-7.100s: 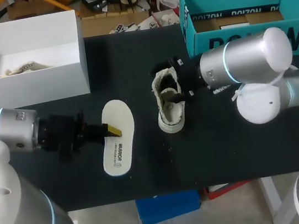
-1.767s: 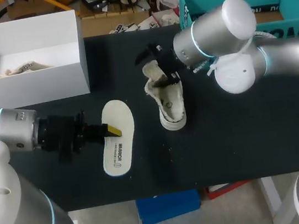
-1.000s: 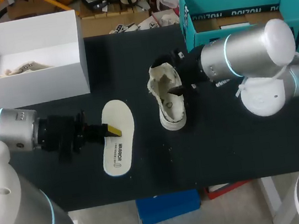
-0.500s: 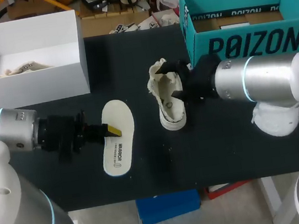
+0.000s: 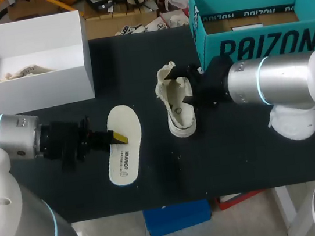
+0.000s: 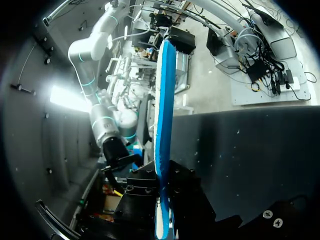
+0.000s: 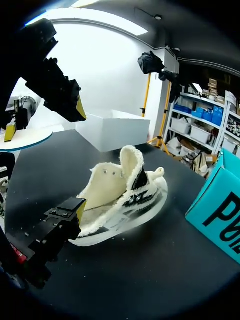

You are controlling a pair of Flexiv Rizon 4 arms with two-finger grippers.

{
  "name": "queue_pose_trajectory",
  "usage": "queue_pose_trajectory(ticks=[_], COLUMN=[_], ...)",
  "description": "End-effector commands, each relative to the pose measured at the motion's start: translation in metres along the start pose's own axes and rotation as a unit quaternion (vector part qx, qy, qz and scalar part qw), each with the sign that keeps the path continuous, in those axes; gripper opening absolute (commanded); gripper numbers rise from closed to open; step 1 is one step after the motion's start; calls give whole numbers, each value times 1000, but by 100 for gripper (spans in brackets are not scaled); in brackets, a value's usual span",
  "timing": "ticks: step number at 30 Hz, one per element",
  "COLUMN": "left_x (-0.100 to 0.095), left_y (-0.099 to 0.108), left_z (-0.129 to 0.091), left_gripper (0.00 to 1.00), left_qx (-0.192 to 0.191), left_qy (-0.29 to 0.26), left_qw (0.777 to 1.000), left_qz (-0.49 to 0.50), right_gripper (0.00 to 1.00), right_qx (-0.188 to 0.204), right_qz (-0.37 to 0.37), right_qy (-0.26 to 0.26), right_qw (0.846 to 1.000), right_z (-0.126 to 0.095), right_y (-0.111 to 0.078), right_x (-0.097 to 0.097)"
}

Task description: Take the shoe out of the shoebox, open the shoe tongue, remove and reinsert the insole, then place the shoe into the shoebox

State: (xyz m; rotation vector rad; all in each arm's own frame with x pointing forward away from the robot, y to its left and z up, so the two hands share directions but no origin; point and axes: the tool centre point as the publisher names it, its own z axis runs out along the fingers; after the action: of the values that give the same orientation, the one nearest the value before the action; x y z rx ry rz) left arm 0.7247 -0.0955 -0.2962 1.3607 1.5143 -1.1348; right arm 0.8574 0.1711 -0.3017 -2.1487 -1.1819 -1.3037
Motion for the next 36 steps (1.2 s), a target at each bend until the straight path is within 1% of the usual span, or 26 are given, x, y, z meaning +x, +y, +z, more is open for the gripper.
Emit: queue_pose_trajectory(ticks=[1, 6, 8, 12, 17, 24, 27, 29, 30, 35, 36], left_x=[-1, -1, -1, -1, -1, -1, -1, -1, -1, -1, -3], left_y=[-1, -1, -1, -1, -1, -1, -1, -1, -1, -1, 2], left_z=[0, 0, 0, 0, 0, 0, 0, 0, 0, 0, 0], left_gripper=[0, 0, 0, 0, 0, 0, 0, 0, 0, 0, 0], left_qx=[0, 0, 0, 0, 0, 0, 0, 0, 0, 0, 6], left_qy=[2, 2, 2, 2, 2, 2, 2, 2, 2, 2, -6], left_qw=[1000, 1000, 1000, 1000, 1000, 1000, 1000, 1000, 1000, 1000, 1000], left_qz=[0, 0, 0, 0, 0, 0, 0, 0, 0, 0, -7], right_gripper=[100, 100, 100, 100, 100, 100, 100, 100, 100, 100, 100], right_qx=[35, 41, 38, 37, 45, 39, 38, 44, 36, 36, 36], right_qz=[-15, -24, -29, -34, -35, -25, -24, -25, -28, -28, -28], right_qy=[-6, -14, -20, -22, -29, -45, -50, -60, -74, -74, -74], right_qw=[999, 999, 999, 999, 998, 998, 998, 997, 996, 996, 996], right_z=[-15, -38, -45, -55, -65, -92, -99, -103, -104, -104, -104], right_y=[18, 31, 33, 24, 8, -2, -6, -9, -10, -10, -10], right_x=[-6, 1, 3, 8, 7, 2, 1, 0, -1, -1, -1])
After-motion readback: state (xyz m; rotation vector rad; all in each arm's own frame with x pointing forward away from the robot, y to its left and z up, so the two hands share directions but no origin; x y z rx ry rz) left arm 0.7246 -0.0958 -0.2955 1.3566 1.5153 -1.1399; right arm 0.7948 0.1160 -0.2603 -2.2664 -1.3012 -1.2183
